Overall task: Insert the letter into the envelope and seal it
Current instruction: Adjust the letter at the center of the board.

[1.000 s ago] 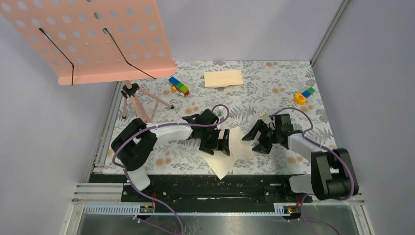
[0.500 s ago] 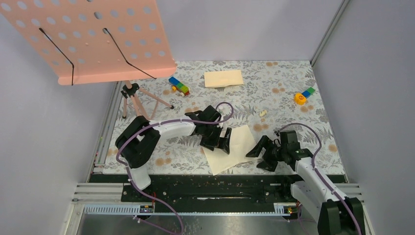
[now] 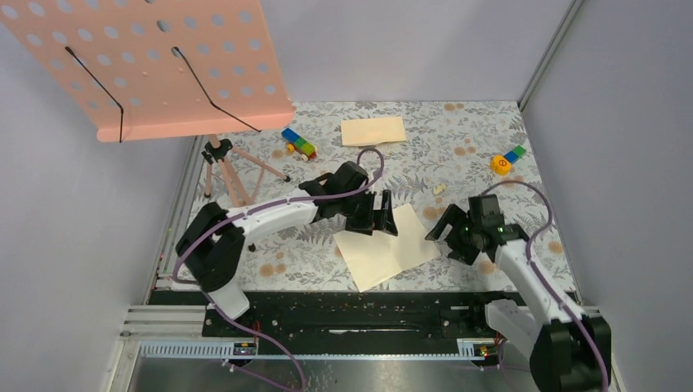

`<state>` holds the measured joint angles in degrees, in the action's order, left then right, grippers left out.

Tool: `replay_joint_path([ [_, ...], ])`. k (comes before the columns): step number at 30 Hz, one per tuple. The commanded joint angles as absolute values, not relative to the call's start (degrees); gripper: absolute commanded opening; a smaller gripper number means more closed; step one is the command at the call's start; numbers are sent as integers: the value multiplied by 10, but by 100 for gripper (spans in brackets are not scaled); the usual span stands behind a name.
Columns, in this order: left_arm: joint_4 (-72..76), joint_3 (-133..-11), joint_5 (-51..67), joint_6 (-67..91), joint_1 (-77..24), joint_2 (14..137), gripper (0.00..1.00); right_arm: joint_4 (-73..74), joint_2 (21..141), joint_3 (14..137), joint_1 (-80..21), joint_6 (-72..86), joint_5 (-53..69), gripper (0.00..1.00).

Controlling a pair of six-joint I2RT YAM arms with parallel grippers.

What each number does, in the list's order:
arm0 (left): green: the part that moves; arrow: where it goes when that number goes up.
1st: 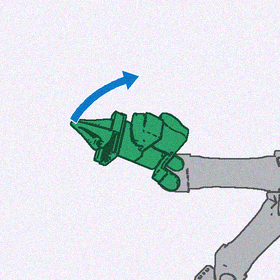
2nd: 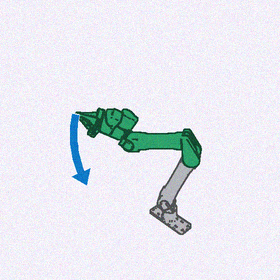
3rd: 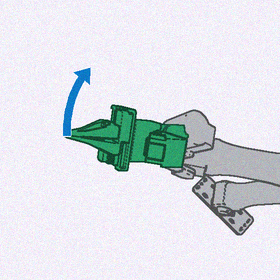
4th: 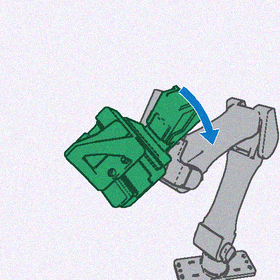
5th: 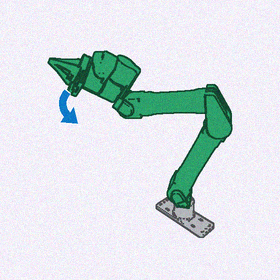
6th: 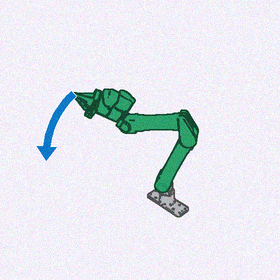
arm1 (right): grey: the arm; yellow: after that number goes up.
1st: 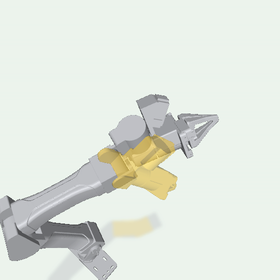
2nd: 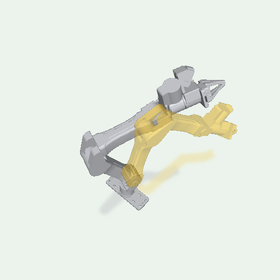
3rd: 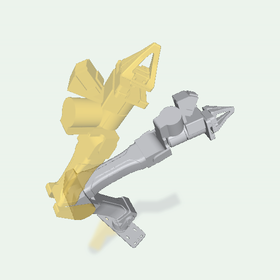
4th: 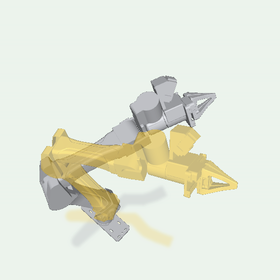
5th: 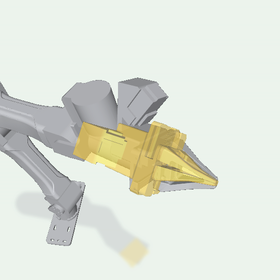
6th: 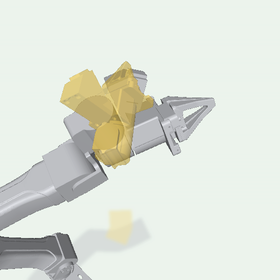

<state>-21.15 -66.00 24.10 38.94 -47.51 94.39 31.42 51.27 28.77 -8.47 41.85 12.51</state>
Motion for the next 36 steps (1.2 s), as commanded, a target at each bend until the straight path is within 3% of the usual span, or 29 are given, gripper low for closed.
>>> replay_joint_path([
  [1,-71,-669,202,518,-485,1001,91,294,619,371,-83,372,90,92],
  [9,-3,-719,166,537,-502,1093,91,282,637,375,-54,374,128,94],
  [15,-91,-781,196,473,-520,1175,91,279,565,295,76,382,237,95],
  [22,-112,-828,347,414,-536,1231,91,319,528,313,84,370,218,95],
  [29,-170,-839,369,346,-560,1197,91,349,531,346,94,335,195,96],
  [36,-213,-802,333,317,-554,1068,93,324,593,326,97,321,277,93],
])
